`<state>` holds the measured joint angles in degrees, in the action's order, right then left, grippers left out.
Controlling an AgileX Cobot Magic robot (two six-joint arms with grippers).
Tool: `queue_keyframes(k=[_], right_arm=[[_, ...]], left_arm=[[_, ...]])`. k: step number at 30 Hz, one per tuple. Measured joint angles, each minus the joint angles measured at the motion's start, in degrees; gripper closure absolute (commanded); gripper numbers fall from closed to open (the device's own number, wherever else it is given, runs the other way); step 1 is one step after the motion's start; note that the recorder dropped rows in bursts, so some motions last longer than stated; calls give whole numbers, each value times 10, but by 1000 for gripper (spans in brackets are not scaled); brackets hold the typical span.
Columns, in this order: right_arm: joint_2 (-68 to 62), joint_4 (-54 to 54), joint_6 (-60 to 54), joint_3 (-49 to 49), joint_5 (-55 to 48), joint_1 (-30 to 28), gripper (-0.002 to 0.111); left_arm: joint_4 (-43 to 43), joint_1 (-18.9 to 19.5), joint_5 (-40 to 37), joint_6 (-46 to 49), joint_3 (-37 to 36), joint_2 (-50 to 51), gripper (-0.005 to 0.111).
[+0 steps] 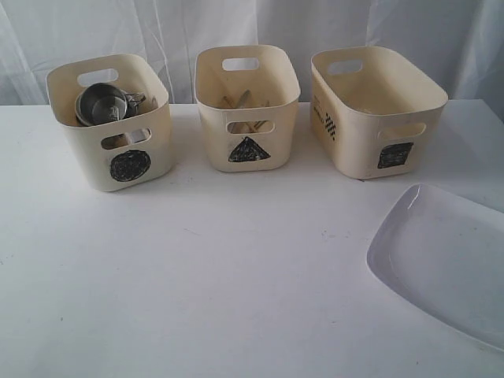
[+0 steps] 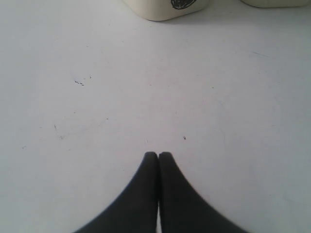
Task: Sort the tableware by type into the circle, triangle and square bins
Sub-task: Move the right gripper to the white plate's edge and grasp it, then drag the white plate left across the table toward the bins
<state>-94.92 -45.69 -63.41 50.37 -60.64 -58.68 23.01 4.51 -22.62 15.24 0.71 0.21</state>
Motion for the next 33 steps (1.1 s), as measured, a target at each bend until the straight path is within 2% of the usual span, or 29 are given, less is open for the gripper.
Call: queue_keyframes(k=[3, 5, 8, 11, 16, 27, 33], right_arm=[[0, 42, -1, 0, 36, 0, 47], [0, 39, -2, 0, 120, 4, 42], [-13, 30, -6, 1, 189, 17, 42], [-50, -26, -96, 4, 219, 35, 42], [-88, -160, -263, 4, 203, 63, 42], [-167, -242, -387, 5, 201, 74, 43], [-203, -266, -454, 10, 121, 74, 56]], left_arm=[[0, 0, 0, 0, 0, 0, 107], [0, 0, 0, 0, 0, 0, 107], [0, 0, 0, 0, 0, 0, 107], [0, 0, 0, 0, 0, 0, 107], [0, 0, 0, 0, 0, 0, 107], [0, 0, 0, 0, 0, 0, 107], [0, 0, 0, 0, 0, 0, 107]])
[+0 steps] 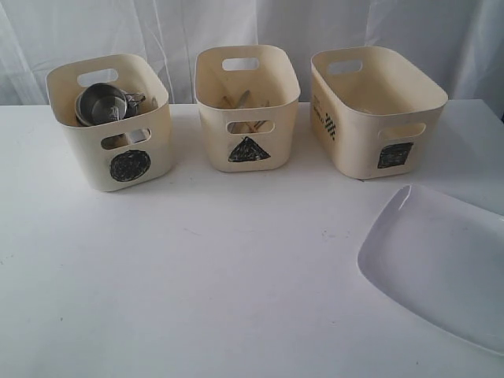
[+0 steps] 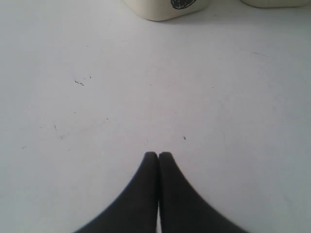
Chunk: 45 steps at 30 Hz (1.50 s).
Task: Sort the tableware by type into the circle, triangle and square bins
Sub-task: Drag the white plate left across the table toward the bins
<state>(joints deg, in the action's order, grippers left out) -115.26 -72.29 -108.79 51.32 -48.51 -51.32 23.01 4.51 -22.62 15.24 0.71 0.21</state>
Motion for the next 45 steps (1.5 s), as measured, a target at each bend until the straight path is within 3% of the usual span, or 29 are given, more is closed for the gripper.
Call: queue_keyframes(k=[5, 12, 29, 38, 45], right_arm=[[-30, -4, -75, 1, -47, 4, 71], [-46, 4, -101, 5, -50, 4, 107], [-64, -50, -73, 3, -99, 4, 108], [-71, 12, -37, -2, -150, 5, 108], [-71, -13, 3, -2, -173, 7, 108]], left_arm=[[0, 0, 0, 0, 0, 0, 107], [0, 0, 0, 0, 0, 0, 107], [0, 0, 0, 0, 0, 0, 107], [0, 0, 0, 0, 0, 0, 107], [0, 0, 0, 0, 0, 0, 107]])
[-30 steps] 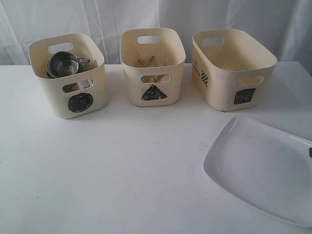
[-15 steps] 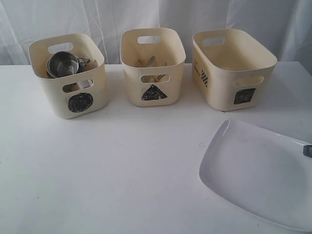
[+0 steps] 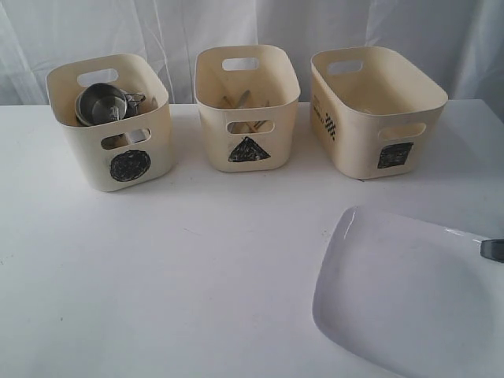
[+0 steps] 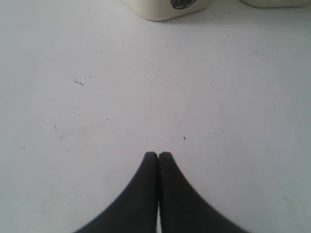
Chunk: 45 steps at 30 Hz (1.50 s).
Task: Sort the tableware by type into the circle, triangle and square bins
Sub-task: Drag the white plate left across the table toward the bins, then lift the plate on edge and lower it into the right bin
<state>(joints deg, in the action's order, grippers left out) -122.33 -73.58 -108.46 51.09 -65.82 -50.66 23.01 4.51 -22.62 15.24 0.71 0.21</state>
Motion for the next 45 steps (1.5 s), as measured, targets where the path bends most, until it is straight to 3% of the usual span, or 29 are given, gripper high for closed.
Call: queue_keyframes(k=[9, 26, 35, 45], right_arm=[[18, -35, 147, -1, -5, 30, 108], [188, 8, 193, -4, 22, 110, 108], [230, 9, 209, -4, 54, 112, 108], [300, 9, 223, -4, 6, 112, 108]], left_arm=[[0, 0, 0, 0, 0, 0, 107], [0, 0, 0, 0, 0, 0, 107], [0, 0, 0, 0, 0, 0, 107], [0, 0, 0, 0, 0, 0, 107]])
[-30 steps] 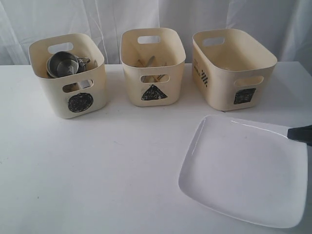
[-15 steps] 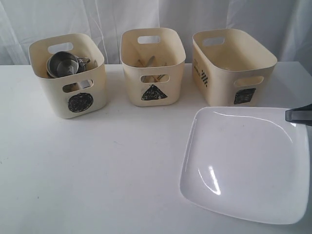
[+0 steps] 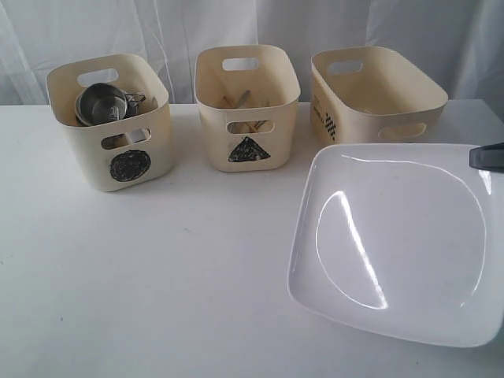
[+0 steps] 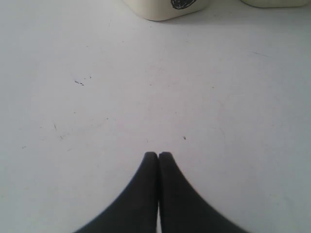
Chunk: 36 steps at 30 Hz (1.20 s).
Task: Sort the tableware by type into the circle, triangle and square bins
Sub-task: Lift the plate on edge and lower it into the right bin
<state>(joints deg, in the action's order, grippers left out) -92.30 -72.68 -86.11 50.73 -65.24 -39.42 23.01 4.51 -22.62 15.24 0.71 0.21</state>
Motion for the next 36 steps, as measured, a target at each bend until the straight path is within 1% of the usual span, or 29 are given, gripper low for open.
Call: queue_keyframes(k=[5, 12, 16, 19, 20, 23, 25, 27, 30, 36], right_arm=[[40, 1, 22, 17, -26, 0, 108], [58, 1, 95, 122, -22, 0, 108], [46, -4, 154, 231, -6, 0, 108], [10, -42, 188, 328, 28, 1, 108], [0, -53, 191, 344, 38, 1, 108], [-50, -87, 195, 421, 135, 13, 108], [-86, -94, 186, 451, 196, 36, 108], [-127, -94, 157, 472, 266, 75, 108], [-185, -95, 81, 493, 359, 145, 108], [-241, -104, -57, 499, 465, 218, 108]], left_arm=[[0, 0, 0, 0, 0, 0, 107], [0, 0, 0, 0, 0, 0, 107], [0, 0, 0, 0, 0, 0, 107], [0, 0, 0, 0, 0, 0, 107], [0, 0, 0, 0, 0, 0, 107], [0, 0, 0, 0, 0, 0, 107], [0, 0, 0, 0, 0, 0, 107], [0, 0, 0, 0, 0, 0, 107], [0, 0, 0, 0, 0, 0, 107], [0, 0, 0, 0, 0, 0, 107]])
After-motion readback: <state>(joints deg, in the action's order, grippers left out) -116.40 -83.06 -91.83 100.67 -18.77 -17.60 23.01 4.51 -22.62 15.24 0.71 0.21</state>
